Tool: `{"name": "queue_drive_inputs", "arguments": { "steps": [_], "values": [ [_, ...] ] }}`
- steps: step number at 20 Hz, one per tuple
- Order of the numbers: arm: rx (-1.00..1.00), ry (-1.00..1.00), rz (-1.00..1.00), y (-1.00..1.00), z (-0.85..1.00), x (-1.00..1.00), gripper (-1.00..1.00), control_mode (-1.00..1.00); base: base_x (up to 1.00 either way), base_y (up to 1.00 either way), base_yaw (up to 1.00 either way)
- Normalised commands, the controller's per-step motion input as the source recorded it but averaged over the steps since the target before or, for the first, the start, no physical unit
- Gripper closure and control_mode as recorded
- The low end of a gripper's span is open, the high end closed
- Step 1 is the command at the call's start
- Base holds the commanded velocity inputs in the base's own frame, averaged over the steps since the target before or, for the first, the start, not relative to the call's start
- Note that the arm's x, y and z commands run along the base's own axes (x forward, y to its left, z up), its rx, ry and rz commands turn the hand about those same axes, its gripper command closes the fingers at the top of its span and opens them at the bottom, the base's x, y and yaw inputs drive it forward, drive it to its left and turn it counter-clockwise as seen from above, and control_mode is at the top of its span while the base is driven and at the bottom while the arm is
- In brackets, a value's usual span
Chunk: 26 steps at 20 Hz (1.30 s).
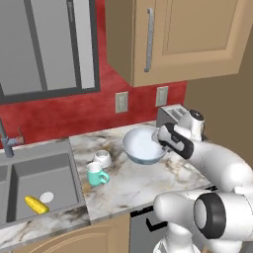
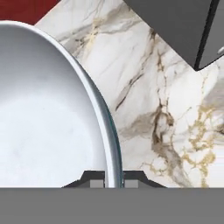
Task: Clear the mugs and bowl far away from the sink.
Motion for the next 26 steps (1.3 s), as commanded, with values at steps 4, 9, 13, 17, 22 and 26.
{"name": "queue_drive_inputs", "arguments": {
  "steps": [4,9,13,17,22,26],
  "values": [
    [0.17,-0.01,-0.19,-0.59,0.64,-0.44,1.00,-1.00,0.00,0.00,0.00],
    [0.10,0.00,-0.13,-0.16,0.84,-0.88,1.00,-1.00,0.00,0.00,0.00],
    [0.00,0.06,0.00,-0.02,1.00,-0.87,1.00,-1.00,0.00,0.00,0.00],
    [0.01,0.20,0.00,-0.24,0.95,-0.88,1.00,-1.00,0.00,0.00,0.00],
    [0.01,0.22,0.00,-0.21,0.70,-0.86,1.00,-1.00,0.00,0.00,0.00],
    [0.00,0.04,0.01,-0.02,0.53,-0.62,1.00,-1.00,0.00,0.00,0.00]
  ]
}}
